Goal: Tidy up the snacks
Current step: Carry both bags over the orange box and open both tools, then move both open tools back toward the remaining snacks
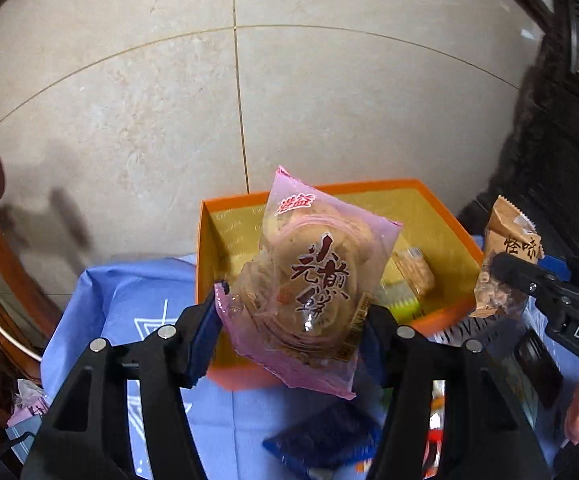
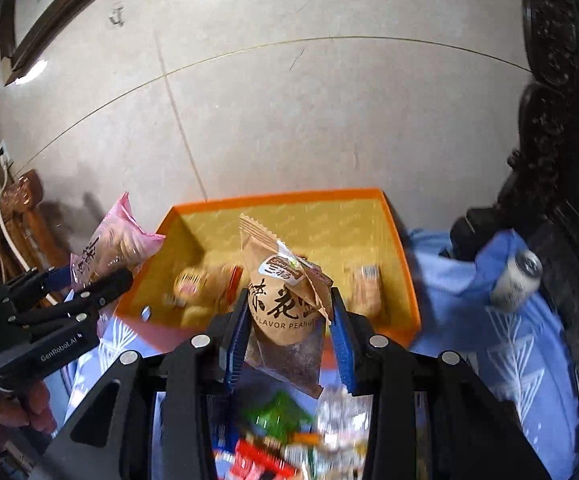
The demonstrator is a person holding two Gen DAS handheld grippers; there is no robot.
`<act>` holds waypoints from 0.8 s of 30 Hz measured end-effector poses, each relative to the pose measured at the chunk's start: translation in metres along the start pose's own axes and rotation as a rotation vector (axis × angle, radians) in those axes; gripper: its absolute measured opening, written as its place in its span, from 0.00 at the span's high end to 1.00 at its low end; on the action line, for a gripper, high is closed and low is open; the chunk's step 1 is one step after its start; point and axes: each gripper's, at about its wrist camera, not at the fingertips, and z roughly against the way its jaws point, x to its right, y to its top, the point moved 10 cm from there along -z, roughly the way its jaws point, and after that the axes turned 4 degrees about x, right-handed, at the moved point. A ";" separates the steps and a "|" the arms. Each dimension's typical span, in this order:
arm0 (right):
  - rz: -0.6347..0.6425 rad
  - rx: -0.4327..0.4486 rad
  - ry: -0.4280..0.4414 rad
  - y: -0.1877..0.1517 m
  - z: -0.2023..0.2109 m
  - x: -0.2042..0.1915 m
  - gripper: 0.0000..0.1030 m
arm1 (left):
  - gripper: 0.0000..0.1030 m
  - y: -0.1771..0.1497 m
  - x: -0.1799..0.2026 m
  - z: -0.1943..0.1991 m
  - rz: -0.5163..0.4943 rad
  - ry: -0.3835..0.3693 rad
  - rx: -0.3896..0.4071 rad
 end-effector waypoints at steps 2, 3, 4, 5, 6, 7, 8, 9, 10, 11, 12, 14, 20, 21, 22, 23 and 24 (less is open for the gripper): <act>0.017 0.007 -0.005 0.011 -0.013 -0.001 0.63 | 0.44 0.007 0.000 -0.012 0.001 0.014 -0.002; 0.027 0.009 -0.010 0.015 -0.019 -0.002 0.63 | 0.44 0.012 0.000 -0.021 0.000 0.021 -0.003; 0.034 0.010 -0.012 0.019 -0.024 -0.003 0.63 | 0.43 0.015 0.001 -0.026 -0.001 0.024 -0.005; 0.034 0.011 -0.012 0.024 -0.030 -0.005 0.63 | 0.42 0.018 0.002 -0.033 -0.002 0.032 -0.010; 0.036 0.012 -0.011 0.027 -0.036 -0.006 0.62 | 0.37 0.020 0.001 -0.037 0.001 0.039 -0.011; 0.037 0.011 -0.015 0.030 -0.041 -0.007 0.56 | 0.26 0.023 0.000 -0.041 0.004 0.056 -0.007; 0.032 0.017 -0.019 0.032 -0.044 -0.007 0.52 | 0.19 0.027 -0.002 -0.042 0.010 0.083 0.000; 0.025 0.023 -0.021 0.034 -0.044 -0.007 0.31 | 0.06 0.030 -0.005 -0.041 0.022 0.113 0.011; 0.009 0.037 -0.047 0.037 -0.043 -0.003 0.22 | 0.05 0.032 -0.008 -0.038 0.036 0.137 0.024; 0.003 0.047 -0.053 0.039 -0.041 -0.003 0.19 | 0.04 0.034 -0.010 -0.035 0.048 0.140 0.035; 0.003 0.055 -0.051 0.041 -0.039 -0.003 0.17 | 0.04 0.036 -0.011 -0.032 0.058 0.128 0.039; 0.012 0.049 -0.048 0.038 -0.034 -0.005 0.17 | 0.04 0.035 -0.013 -0.029 0.059 0.123 0.037; 0.004 0.009 -0.029 0.012 -0.017 -0.002 0.17 | 0.04 0.016 -0.015 -0.012 0.059 0.114 0.024; -0.002 -0.002 -0.024 0.006 -0.015 0.000 0.17 | 0.04 0.008 -0.014 -0.008 0.064 0.109 0.018; -0.005 -0.013 -0.022 -0.002 -0.011 0.000 0.17 | 0.04 0.002 -0.014 -0.004 0.068 0.106 0.013; -0.007 -0.021 -0.024 -0.012 -0.006 0.001 0.17 | 0.04 -0.007 -0.013 0.000 0.070 0.097 0.006; -0.009 -0.028 -0.024 -0.022 -0.001 0.002 0.17 | 0.04 -0.015 -0.013 0.003 0.068 0.091 -0.001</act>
